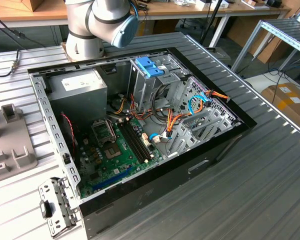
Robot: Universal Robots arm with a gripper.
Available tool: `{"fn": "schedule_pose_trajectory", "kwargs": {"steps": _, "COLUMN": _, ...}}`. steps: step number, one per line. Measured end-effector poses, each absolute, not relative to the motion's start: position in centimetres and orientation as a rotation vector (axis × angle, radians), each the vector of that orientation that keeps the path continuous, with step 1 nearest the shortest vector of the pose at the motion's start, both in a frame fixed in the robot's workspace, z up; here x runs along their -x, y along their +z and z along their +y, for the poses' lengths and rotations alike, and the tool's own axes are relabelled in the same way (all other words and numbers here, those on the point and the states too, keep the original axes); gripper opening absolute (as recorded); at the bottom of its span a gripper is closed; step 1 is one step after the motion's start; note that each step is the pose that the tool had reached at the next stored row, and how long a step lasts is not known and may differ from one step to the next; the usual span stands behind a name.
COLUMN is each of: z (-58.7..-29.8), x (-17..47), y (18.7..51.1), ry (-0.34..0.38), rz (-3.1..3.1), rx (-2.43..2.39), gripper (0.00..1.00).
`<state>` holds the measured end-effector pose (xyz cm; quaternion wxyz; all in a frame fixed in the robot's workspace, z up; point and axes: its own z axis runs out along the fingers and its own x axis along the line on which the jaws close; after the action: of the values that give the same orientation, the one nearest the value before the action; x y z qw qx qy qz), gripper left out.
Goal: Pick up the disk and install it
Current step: 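Reach for the disk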
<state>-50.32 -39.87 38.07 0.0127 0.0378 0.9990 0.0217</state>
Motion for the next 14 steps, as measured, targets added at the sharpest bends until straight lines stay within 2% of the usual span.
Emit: {"fn": "schedule_pose_trajectory", "kwargs": {"steps": 14, "z": -39.54, "x": 50.33, "y": 37.95, "ry": 0.068, "rz": 3.113, "rx": -0.118, "gripper": 0.11}}
